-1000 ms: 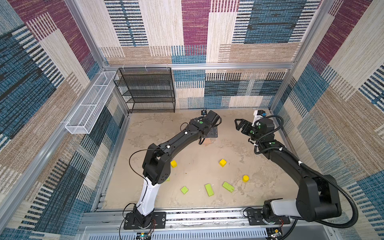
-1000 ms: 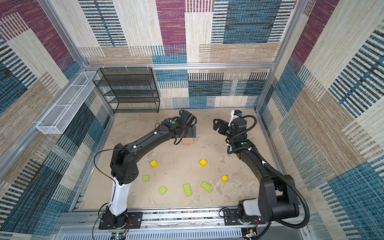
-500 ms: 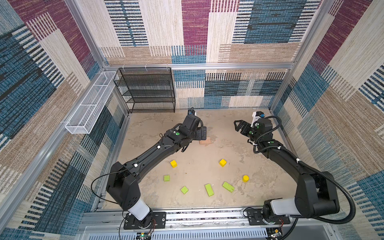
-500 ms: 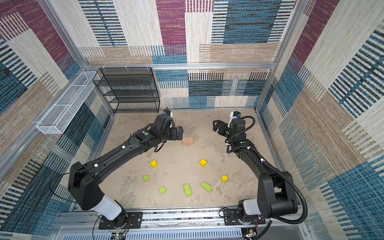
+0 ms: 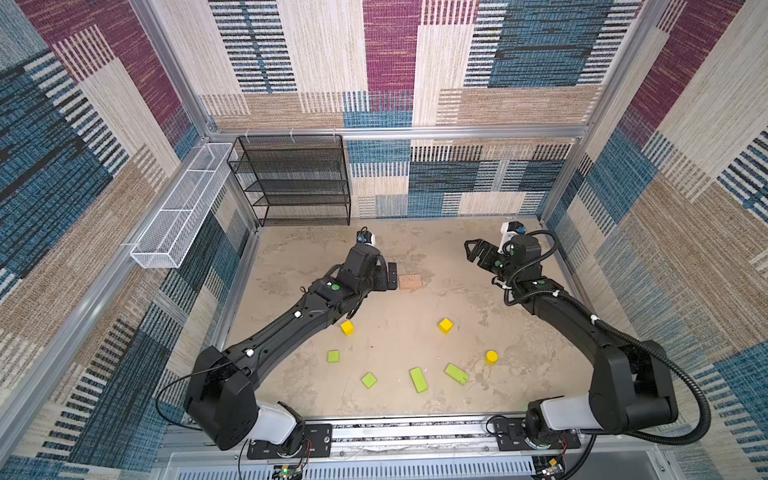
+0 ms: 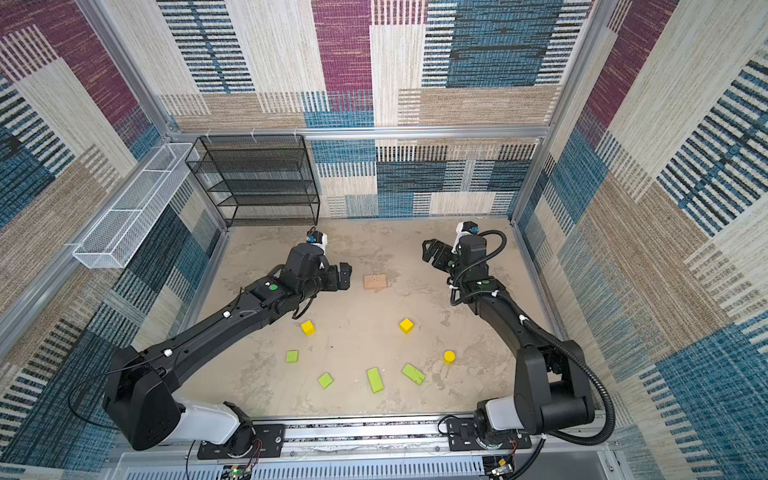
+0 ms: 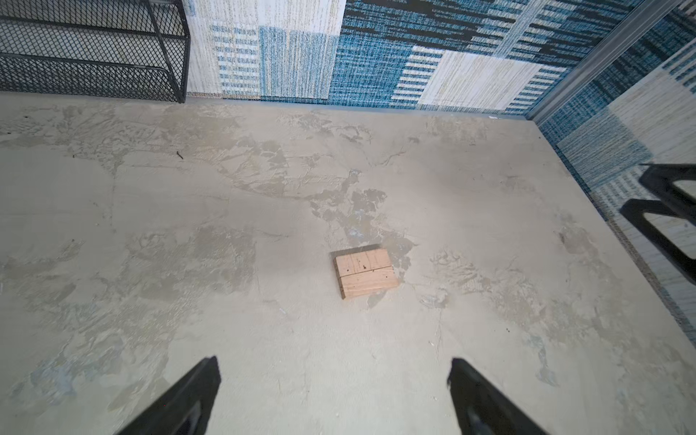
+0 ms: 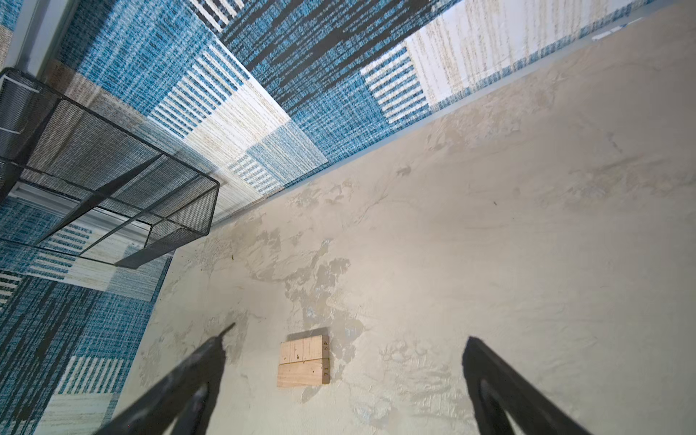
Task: Build the wood block tower
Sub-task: 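Swing the left gripper back toward the yellow cube nearer the robot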
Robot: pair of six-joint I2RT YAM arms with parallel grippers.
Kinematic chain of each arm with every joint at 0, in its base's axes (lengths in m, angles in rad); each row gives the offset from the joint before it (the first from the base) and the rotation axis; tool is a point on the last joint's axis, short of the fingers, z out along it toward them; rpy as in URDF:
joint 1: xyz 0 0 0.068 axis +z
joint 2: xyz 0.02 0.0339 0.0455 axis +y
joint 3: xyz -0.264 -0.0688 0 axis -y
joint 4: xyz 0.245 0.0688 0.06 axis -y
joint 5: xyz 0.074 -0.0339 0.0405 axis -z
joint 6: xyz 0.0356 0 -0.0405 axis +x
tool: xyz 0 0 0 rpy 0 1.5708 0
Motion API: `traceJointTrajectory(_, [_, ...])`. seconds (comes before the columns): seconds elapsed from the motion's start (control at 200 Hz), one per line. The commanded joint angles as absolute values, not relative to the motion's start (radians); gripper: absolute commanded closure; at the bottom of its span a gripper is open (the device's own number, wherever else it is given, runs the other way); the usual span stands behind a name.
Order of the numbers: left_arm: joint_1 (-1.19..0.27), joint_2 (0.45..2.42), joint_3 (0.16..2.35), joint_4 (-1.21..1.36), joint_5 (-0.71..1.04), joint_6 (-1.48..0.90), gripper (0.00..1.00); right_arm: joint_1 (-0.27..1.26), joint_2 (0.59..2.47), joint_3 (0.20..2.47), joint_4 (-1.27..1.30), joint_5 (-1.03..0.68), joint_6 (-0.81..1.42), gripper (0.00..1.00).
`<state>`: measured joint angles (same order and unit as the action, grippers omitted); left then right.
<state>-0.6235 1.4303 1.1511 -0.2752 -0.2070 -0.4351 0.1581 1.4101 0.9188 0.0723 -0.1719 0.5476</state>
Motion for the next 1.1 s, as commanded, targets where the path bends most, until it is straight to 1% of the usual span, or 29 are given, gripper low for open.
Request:
traceJointTrajectory(0.0, [-0.617,1.421,1.145,-0.238,-0.201,-0.444,0.00,0.177,1.423,0.939,0.064,-0.147,0.554,0.01])
traceJointTrajectory(0.26, [-0.599,1.455,1.140,-0.230,-0.179,-0.474,0.01,0.231,1.464,0.992,0.039,-0.118,0.535,0.01])
traceJointTrajectory(0.441, [-0.586,1.481,1.139,-0.214,-0.142,-0.495,0.01,0.248,1.496,1.014,0.039,-0.127,0.541,0.01])
traceJointTrajectory(1.092, [-0.562,1.509,1.141,-0.215,-0.097,-0.532,0.03,0.263,1.516,1.040,0.021,-0.126,0.537,0.01])
